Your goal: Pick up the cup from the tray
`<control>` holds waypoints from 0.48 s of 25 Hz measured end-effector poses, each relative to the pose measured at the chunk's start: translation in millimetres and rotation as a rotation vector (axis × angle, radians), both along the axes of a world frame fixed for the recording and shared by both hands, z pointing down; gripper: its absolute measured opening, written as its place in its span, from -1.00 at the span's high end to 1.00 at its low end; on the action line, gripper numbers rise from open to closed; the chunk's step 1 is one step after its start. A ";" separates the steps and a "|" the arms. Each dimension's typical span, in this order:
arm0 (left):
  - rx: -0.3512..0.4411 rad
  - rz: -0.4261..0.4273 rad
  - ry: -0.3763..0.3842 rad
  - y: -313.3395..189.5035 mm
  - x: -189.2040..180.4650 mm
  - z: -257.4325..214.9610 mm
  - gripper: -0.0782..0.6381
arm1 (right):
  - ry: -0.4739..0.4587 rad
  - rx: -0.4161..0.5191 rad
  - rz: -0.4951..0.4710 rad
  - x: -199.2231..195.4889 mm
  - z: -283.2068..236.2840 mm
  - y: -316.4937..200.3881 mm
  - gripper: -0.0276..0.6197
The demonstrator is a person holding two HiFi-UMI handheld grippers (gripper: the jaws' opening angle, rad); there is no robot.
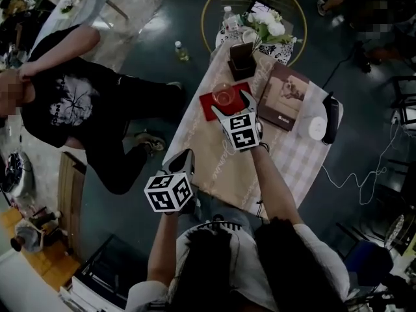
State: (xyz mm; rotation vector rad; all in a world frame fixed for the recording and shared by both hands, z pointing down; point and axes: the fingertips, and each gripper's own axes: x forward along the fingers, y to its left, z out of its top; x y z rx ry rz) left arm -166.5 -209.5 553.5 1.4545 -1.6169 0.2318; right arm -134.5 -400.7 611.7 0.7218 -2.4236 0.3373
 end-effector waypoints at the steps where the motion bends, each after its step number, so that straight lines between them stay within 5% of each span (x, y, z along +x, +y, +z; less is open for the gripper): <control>1: -0.001 -0.006 0.000 -0.3 -1.1 1.2 0.76 | 0.009 0.004 -0.005 -2.4 3.9 -4.8 -0.32; 7: -0.039 -0.031 -0.005 0.1 -0.8 11.0 0.76 | 0.067 -0.011 -0.031 -13.8 18.6 -14.3 -0.32; 12: 0.003 -0.011 0.032 -4.8 8.7 4.8 0.76 | 0.098 -0.025 -0.051 -21.7 29.9 -15.2 -0.32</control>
